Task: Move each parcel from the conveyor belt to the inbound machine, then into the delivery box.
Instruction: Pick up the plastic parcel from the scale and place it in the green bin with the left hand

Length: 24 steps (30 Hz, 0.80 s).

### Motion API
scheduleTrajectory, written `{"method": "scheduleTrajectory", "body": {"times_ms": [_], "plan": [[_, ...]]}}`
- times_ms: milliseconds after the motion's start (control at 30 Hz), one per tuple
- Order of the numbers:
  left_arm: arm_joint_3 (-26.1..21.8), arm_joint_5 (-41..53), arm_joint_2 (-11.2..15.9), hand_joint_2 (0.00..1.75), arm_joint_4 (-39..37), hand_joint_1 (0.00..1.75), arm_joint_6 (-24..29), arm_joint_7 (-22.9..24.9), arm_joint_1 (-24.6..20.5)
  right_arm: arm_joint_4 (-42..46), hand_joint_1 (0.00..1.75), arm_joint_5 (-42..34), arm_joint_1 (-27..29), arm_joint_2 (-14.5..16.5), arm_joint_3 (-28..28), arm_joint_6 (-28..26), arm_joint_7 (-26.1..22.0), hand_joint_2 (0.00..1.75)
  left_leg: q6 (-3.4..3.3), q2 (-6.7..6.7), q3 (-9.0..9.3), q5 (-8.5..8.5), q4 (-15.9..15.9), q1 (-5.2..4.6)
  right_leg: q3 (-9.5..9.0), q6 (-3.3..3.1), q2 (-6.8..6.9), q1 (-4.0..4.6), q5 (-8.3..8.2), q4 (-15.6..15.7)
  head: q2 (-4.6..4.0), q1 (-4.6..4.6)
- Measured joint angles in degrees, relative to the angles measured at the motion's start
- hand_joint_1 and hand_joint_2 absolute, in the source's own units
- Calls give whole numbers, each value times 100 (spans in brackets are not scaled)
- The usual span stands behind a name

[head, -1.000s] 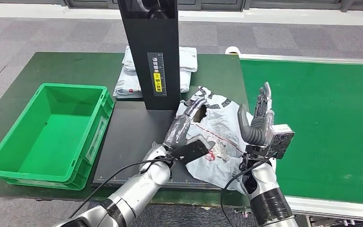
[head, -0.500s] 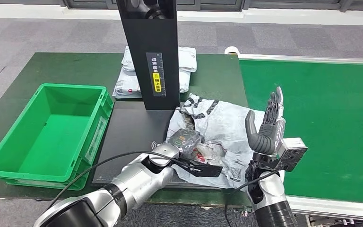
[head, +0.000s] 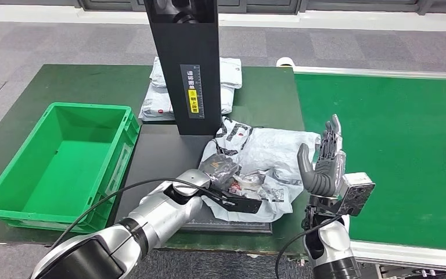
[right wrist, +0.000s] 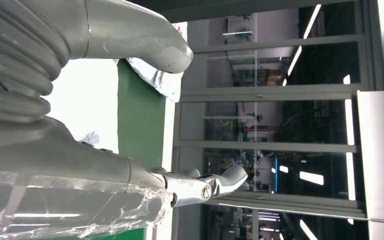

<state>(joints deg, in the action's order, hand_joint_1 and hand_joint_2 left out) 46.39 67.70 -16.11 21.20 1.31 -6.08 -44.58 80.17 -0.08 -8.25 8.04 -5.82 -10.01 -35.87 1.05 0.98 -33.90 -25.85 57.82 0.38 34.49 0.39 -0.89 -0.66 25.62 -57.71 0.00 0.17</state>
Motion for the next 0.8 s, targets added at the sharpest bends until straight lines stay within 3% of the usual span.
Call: {"method": "scheduleTrajectory", "body": {"times_ms": [200, 300, 533, 633, 733, 800], "plan": [[-633, -27, 261, 175, 491, 175, 2207, 230, 11, 404, 0, -55, 373, 5, 79, -32, 75, 175, 1, -1, 0, 1, -1, 0, 1, 0, -1, 2, 0, 0, 0, -1], [-1154, 295, 492, 175, 1035, 175, 2978, 468, 111, 618, 0, -58, 573, 8, 80, -81, 114, 175, 2, -3, 0, -1, -3, 0, 3, -2, -3, 4, 1, 0, 0, -1], [-2068, 877, 808, 175, 1969, 175, 3322, 705, 375, 818, 0, -61, 702, 22, 80, -114, 182, 175, 2, -1, -3, 0, -4, 4, 1, -4, -2, 4, 3, -1, 0, 1], [-2329, 1648, 1040, 175, 2408, 175, 3747, 1353, 542, 829, 0, -79, 720, 23, 80, -111, 253, 175, 3, -11, -2, -1, -4, 3, 2, -4, -10, 3, 3, -2, 0, 1], [-2556, 2118, 1471, 175, 2974, 175, 3858, 2047, 688, 827, 0, -104, 750, 22, 80, -87, 282, 175, 4, -24, 2, -2, -4, 3, 7, -5, -20, 4, 3, -2, 0, -1], [-2644, 2165, 1741, 175, 3229, 175, 3861, 2248, 757, 826, 0, -115, 766, 22, 80, -78, 280, 175, 7, -22, 1, -1, -4, 3, 8, -8, -18, 11, 4, -2, 0, -2]]}}
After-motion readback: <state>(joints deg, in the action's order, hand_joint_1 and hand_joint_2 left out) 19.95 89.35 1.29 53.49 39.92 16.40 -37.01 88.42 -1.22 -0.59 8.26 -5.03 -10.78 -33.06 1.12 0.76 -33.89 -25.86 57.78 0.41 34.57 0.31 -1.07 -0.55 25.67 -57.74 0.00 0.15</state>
